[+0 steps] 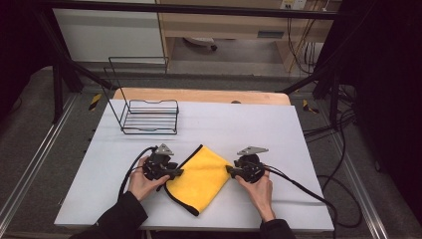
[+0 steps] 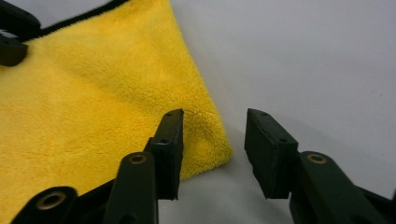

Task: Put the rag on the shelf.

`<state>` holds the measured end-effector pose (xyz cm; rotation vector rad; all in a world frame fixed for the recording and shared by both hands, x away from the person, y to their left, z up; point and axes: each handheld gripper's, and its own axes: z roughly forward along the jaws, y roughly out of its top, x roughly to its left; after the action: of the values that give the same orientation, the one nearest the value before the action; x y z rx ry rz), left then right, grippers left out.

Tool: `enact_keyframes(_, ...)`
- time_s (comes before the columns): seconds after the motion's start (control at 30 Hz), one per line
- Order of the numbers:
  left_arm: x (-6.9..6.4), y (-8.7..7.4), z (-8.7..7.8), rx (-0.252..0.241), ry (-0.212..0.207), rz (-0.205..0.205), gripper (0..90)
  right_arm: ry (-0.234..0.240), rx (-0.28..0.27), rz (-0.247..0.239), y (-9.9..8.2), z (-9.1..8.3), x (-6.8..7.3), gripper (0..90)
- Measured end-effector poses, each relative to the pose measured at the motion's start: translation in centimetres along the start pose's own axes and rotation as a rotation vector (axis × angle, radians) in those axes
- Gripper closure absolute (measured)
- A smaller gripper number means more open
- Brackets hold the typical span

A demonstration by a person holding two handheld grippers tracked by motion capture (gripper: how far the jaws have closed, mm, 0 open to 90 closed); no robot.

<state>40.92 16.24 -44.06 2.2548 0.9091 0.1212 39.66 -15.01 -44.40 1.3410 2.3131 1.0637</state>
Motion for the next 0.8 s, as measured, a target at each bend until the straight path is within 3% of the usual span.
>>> enact_keyframes(0.03,0.0,0.0,0.2,0.006,-0.023,-0.011,63.2,-0.002,0.012,0.008,-0.2,0.4,0.0,55.8)
enact_keyframes(0.1,-0.1,-0.1,0.2,0.004,-0.021,-0.023,63.3,-0.002,0.014,0.017,-0.2,0.5,0.0,56.3)
enact_keyframes(0.13,-0.1,-0.1,0.2,0.005,-0.023,-0.032,63.6,0.01,0.016,0.04,-0.3,0.6,0.1,62.7)
enact_keyframes(0.23,-0.2,0.0,0.2,0.016,-0.015,-0.044,64.3,0.019,0.021,0.062,-0.3,0.6,0.2,65.4)
enact_keyframes(0.3,-0.4,0.1,0.3,0.02,-0.011,-0.047,69.9,0.033,0.034,0.09,-0.1,0.6,0.2,70.4)
enact_keyframes(0.4,-0.5,0.2,0.3,0.029,-0.032,-0.062,75.4,0.05,0.035,0.094,-0.1,0.7,0.2,76.9)
enact_keyframes(0.43,-0.6,0.2,0.2,0.03,-0.03,-0.063,78.2,0.051,0.032,0.094,0.0,0.6,0.1,81.7)
enact_keyframes(0.53,-1.0,0.2,0.0,0.027,-0.003,-0.054,79.4,0.058,0.036,0.094,0.1,0.6,0.0,83.1)
enact_keyframes(0.63,-1.7,-0.1,-0.5,0.012,0.022,-0.063,80.1,0.057,0.041,0.063,0.6,0.7,0.0,83.7)
enact_keyframes(0.7,-2.1,-0.4,-1.0,-0.003,0.034,-0.071,80.1,0.031,0.03,-0.016,1.6,1.0,0.3,83.9)
enact_keyframes(0.8,-3.0,-1.2,-1.7,-0.023,0.063,-0.089,79.9,0.039,0.014,-0.065,2.8,1.8,0.6,84.0)
